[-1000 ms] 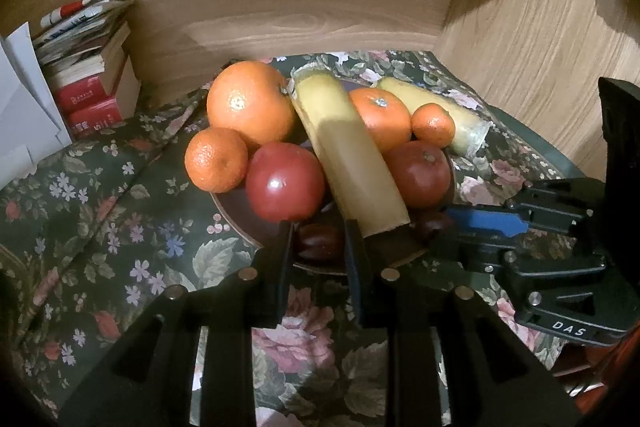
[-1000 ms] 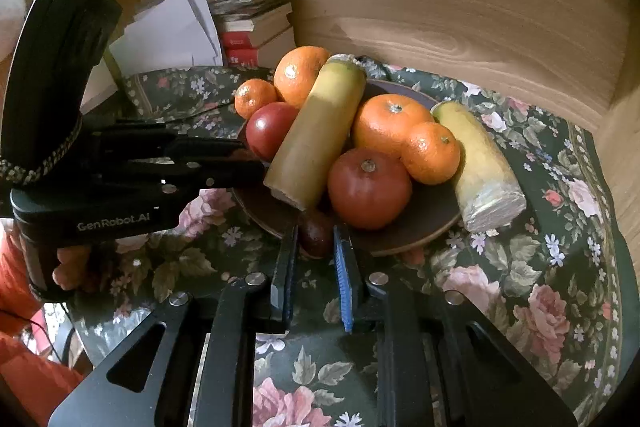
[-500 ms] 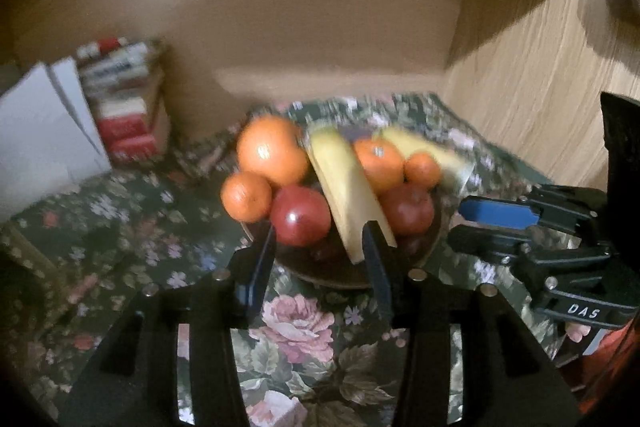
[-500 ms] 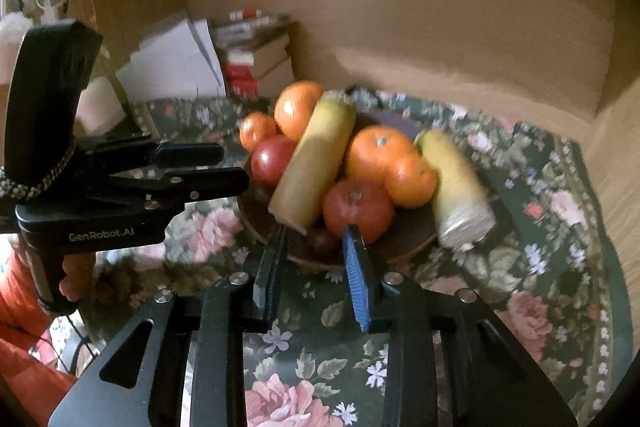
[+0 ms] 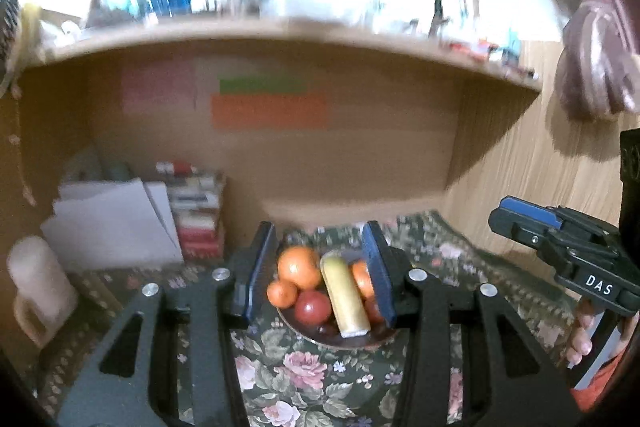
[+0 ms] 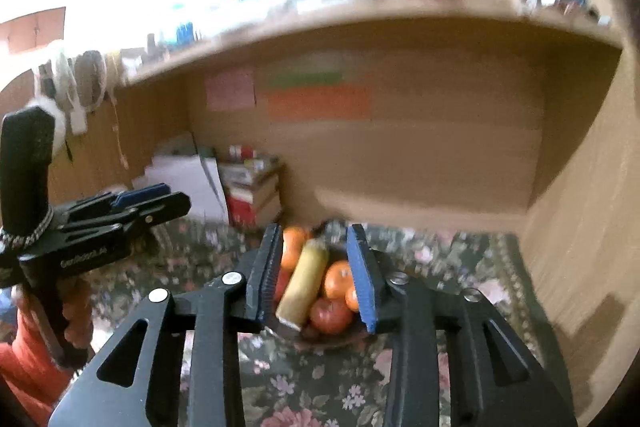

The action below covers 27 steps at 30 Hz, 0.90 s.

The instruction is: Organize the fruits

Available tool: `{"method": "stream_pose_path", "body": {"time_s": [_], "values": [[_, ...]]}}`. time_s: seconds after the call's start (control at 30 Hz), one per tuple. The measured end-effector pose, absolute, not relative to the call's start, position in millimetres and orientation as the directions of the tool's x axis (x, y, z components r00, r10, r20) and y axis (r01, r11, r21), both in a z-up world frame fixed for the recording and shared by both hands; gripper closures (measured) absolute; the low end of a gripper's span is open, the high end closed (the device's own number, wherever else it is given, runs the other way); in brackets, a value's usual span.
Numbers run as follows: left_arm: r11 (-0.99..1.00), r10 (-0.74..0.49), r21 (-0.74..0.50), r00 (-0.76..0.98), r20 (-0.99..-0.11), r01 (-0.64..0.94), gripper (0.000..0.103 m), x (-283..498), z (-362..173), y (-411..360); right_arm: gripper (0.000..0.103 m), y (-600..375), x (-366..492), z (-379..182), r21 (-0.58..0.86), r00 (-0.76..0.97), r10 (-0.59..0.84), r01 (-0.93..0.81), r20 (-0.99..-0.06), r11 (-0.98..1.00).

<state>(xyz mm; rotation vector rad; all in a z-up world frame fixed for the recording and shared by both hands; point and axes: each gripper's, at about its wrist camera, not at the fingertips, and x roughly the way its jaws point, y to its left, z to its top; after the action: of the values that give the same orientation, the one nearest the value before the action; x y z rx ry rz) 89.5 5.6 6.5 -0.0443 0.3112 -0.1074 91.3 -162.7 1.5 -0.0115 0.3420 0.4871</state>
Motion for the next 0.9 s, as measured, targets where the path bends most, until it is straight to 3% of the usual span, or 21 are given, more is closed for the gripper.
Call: {"method": "stream_pose_path", "body": {"time_s": [0.1,0.3,0.43,0.6,0.77,0.9], "values": [[0.996,-0.092,-0.045,0.964,-0.251,0.083,0.052,70.5,18.9,0.8,0.069,-163.3,78.8,11.8,0.054,0.856,0.438,-0.441,-0.275,0.896],[0.998,-0.061,-0.013,0.982,-0.177,0.06,0.037,39.0,31.2,-10.8,0.05,-157.7,59.4,18.6,0.024,0.89,0.403,-0.408,-0.216,0.913],[0.998,-0.057,-0.014,0.986,-0.158,0.055,0.029,28.5,32.2,-10.4,0.034,-158.6,47.6,22.8,0.014,0.904,0.384,-0.388,-0.188,0.921],[0.999,-0.037,-0.009,0.991,-0.132,0.036,0.012,16.2,32.2,-12.2,0.019,-161.2,35.3,26.5,0.008,0.918,0.364,-0.367,-0.156,0.93],[1.0,-0.024,-0.002,0.993,-0.112,0.024,0.003,7.8,31.3,-13.3,0.003,-162.8,25.5,25.8,0.004,0.93,0.343,-0.345,-0.134,0.938],[1.0,-0.022,0.001,0.994,-0.103,0.023,0.0,3.9,30.7,-13.3,0.0,-162.9,22.2,26.2,0.006,0.935,0.333,-0.335,-0.121,0.942]]}}
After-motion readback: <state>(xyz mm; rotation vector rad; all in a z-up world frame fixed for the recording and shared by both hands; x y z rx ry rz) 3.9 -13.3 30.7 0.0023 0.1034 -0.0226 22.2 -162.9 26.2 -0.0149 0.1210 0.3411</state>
